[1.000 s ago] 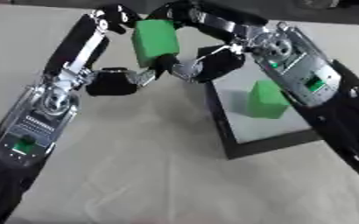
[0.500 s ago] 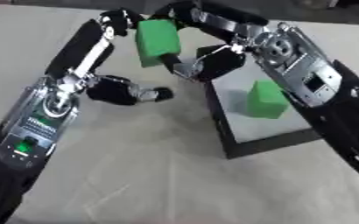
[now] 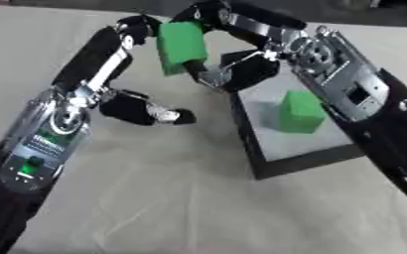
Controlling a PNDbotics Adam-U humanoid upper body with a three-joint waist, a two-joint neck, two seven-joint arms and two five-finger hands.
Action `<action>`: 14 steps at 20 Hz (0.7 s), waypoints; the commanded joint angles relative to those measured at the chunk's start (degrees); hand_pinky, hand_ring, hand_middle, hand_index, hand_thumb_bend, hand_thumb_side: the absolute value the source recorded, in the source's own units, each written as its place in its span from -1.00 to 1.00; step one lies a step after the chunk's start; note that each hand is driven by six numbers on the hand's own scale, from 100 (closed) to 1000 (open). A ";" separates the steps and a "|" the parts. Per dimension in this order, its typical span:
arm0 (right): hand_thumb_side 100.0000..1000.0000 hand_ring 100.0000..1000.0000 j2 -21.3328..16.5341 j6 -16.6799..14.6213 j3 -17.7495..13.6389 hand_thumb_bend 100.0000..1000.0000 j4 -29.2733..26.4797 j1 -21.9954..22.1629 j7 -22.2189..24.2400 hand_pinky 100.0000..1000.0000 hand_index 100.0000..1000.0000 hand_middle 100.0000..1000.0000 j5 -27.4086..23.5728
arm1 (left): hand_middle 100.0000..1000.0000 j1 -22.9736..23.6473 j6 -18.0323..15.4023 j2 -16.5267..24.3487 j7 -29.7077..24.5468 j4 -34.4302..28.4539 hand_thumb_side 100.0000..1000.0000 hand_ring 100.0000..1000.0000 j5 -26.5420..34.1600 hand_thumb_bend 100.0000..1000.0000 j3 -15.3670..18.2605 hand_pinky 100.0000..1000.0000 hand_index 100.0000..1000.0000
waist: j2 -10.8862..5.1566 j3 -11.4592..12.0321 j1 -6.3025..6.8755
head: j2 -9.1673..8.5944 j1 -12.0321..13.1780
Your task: Pick up the objects with one hand, pass them to the other hand, and then place them into the box on the other side of the table.
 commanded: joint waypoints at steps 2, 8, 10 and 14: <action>-0.71 0.53 -2.69 -0.15 -1.63 -1.00 -0.75 -0.30 -1.13 0.72 0.25 0.65 0.49 | 0.47 0.01 1.93 0.66 1.13 -0.06 -0.29 0.59 -0.83 0.70 0.68 0.52 0.60 | -0.82 -0.44 -0.13 | 0.23 0.23; -0.75 0.52 -4.88 -0.65 -1.95 -1.00 -0.78 1.68 -2.61 0.71 0.23 0.64 2.16 | 0.46 1.10 4.06 1.19 3.14 0.47 -0.30 0.59 -0.62 0.64 0.98 0.52 0.59 | -1.59 -1.68 0.02 | 0.77 1.01; -0.76 0.52 -5.72 -0.93 -1.95 -1.00 -0.56 2.44 -3.29 0.71 0.23 0.64 2.99 | 0.46 1.57 4.39 1.45 3.46 0.63 -0.30 0.58 -0.42 0.64 1.06 0.52 0.59 | -1.92 -2.15 0.01 | 1.08 1.30; -0.77 0.52 -7.05 -1.04 -2.46 -1.00 0.13 4.08 -4.76 0.70 0.22 0.64 4.18 | 0.46 2.23 4.80 1.83 4.01 0.74 -0.30 0.58 -0.04 0.63 1.24 0.52 0.59 | -2.37 -2.91 0.07 | 1.55 1.19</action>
